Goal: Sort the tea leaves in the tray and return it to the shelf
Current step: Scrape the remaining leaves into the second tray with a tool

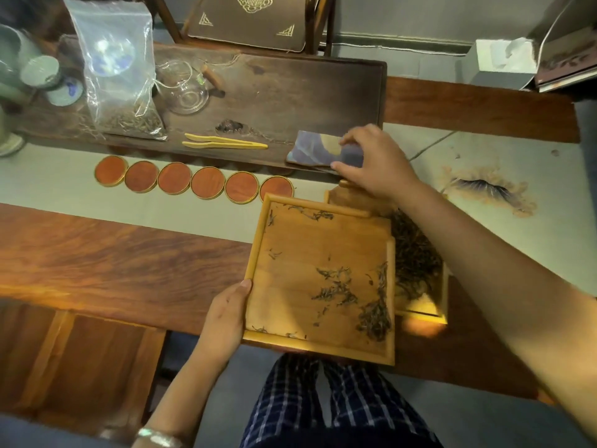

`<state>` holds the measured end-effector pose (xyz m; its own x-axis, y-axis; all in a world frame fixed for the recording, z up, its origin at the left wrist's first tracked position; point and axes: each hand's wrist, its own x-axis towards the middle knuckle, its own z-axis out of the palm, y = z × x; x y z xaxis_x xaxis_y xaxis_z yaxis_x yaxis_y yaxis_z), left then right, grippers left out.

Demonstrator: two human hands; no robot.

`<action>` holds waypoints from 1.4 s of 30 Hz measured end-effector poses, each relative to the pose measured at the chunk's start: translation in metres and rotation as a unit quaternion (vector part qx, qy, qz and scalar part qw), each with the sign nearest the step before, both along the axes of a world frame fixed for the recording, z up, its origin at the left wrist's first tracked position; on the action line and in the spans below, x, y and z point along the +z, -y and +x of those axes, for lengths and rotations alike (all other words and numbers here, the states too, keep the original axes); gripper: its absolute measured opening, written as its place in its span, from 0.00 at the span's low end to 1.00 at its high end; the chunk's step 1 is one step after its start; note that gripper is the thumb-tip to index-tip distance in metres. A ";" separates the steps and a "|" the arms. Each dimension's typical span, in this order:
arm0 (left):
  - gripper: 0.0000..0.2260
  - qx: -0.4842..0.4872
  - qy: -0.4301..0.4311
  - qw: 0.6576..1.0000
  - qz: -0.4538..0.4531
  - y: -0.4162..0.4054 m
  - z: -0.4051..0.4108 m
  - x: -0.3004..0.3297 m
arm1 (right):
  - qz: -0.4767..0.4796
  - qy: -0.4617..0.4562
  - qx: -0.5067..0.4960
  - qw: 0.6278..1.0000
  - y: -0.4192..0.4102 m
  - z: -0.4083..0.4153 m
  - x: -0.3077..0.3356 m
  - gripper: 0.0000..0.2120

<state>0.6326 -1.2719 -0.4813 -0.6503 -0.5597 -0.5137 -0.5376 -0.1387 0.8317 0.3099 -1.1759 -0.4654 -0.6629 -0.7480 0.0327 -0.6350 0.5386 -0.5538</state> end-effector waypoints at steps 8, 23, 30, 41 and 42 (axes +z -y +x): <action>0.19 0.037 -0.017 0.998 0.055 0.010 -0.002 -0.005 | 0.123 -0.009 0.122 0.985 0.061 -0.035 -0.037 0.26; 0.20 0.022 0.000 0.998 0.052 0.014 0.000 -0.011 | -0.036 0.018 0.040 0.998 0.047 -0.025 -0.049 0.10; 0.21 -0.023 -0.011 0.999 0.027 0.004 -0.018 -0.003 | -0.157 0.012 -0.072 0.985 0.000 0.021 0.023 0.10; 0.24 -0.040 -0.035 0.997 0.052 -0.042 -0.047 0.021 | -0.069 0.102 -0.179 0.976 -0.044 0.136 0.056 0.12; 0.24 -0.041 -0.043 0.997 0.049 -0.046 -0.048 0.021 | -0.050 0.095 -0.173 0.979 -0.041 0.146 0.052 0.14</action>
